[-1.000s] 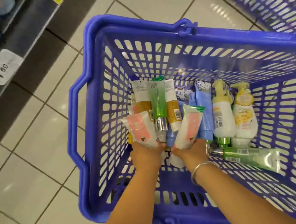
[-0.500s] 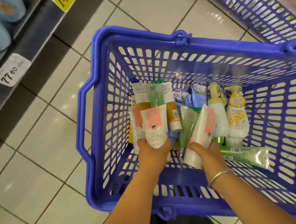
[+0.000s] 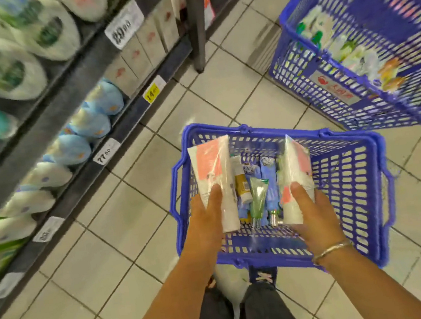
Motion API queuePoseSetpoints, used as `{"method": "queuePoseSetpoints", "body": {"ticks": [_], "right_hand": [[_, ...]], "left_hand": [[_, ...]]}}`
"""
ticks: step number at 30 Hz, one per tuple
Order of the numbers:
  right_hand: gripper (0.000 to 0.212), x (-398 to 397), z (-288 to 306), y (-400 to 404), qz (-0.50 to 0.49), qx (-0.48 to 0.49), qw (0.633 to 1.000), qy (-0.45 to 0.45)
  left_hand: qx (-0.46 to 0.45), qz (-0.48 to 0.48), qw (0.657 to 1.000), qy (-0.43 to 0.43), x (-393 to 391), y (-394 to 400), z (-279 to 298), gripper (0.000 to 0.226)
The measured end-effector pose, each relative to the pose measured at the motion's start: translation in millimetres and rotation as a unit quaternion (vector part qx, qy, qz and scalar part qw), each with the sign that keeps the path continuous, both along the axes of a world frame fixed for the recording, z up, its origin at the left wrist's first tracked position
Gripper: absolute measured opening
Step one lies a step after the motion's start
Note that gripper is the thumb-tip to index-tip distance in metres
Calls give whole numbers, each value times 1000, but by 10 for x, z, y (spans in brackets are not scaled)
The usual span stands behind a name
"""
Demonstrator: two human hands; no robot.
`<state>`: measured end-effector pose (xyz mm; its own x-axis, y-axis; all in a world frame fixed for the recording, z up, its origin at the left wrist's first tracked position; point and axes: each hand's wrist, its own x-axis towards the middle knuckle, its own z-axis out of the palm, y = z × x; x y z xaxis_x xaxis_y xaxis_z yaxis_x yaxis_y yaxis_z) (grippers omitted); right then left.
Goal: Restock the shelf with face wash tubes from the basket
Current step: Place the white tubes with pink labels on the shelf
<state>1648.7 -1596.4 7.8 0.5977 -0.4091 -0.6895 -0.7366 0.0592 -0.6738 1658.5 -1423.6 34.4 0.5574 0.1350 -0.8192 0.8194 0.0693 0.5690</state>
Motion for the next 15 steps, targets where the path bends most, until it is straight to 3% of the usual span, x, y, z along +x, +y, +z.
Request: {"method": "queuePoseSetpoints", "body": {"ticks": [4, 8, 12, 15], "right_hand": [[11, 176, 901, 203, 15, 19, 996, -81], [27, 391, 1876, 427, 40, 40, 987, -151], [31, 638, 2850, 571, 92, 69, 965, -236], [36, 797, 3529, 667, 131, 90, 943, -292]], "left_hand": [[-41, -29, 997, -53, 53, 162, 874, 50], [-83, -9, 990, -114, 129, 336, 1755, 52], [-77, 24, 979, -187, 203, 503, 2584, 51], [-126, 73, 963, -225, 237, 590, 3176, 49]]}}
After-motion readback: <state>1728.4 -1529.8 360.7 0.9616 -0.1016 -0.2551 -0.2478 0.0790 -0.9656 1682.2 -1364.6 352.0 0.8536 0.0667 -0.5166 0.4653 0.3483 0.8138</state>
